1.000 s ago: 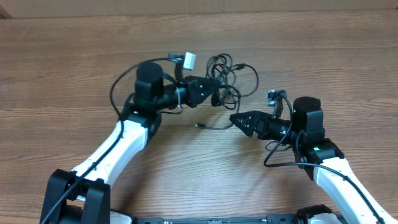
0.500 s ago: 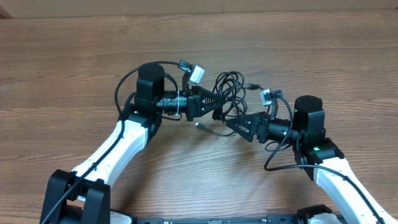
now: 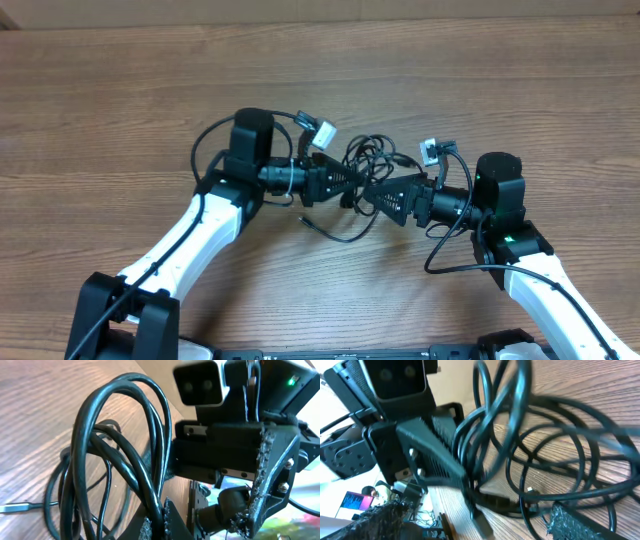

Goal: Untangle cables

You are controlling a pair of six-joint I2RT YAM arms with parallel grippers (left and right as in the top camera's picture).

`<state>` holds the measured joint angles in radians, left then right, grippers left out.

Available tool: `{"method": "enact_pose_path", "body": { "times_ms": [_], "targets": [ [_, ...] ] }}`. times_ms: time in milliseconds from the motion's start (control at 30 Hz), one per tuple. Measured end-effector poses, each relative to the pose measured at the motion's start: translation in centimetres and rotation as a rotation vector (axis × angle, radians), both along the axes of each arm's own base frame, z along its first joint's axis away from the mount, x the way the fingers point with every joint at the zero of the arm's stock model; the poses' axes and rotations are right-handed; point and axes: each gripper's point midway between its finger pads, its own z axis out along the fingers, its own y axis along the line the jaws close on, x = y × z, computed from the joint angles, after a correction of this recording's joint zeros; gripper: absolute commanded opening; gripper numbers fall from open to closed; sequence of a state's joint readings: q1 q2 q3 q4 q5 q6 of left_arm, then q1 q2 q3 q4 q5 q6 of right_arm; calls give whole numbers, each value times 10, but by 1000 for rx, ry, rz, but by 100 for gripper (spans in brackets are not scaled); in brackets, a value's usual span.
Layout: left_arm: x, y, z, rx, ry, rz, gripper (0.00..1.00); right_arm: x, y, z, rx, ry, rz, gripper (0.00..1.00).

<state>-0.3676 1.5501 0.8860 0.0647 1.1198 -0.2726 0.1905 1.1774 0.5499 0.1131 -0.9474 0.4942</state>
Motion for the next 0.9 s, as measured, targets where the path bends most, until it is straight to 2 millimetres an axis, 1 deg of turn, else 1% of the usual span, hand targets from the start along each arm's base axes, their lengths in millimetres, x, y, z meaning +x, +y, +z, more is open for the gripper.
{"method": "enact_pose_path", "body": {
  "times_ms": [133,233,300,400,533,600,667,767,900],
  "targets": [
    [-4,-8,-5,27,-10,-3,4,1,-1,-1,-3,6,-7,93],
    [2,-7,-10,56,-23,35,4,-1,-1,-6,-9,35,-10,95],
    [10,-5,-14,82,-30,77,4,-2,-2,-8,-12,52,-11,97],
    [27,5,-22,128,-13,180,4,-3,-2,-9,-14,58,-13,100],
    [48,21,-29,169,30,309,4,-3,-2,-9,-14,58,-13,100],
    [52,25,-31,177,44,339,4,-3,-2,-9,-13,58,-12,100],
    [53,28,-32,182,62,351,4,-3,-2,-9,-14,58,-13,100],
    [48,26,-35,187,81,335,4,-2,-2,-9,-13,55,-13,100],
    [35,19,-36,185,94,273,4,-1,-2,-8,-14,51,-17,100]
  ]
}}
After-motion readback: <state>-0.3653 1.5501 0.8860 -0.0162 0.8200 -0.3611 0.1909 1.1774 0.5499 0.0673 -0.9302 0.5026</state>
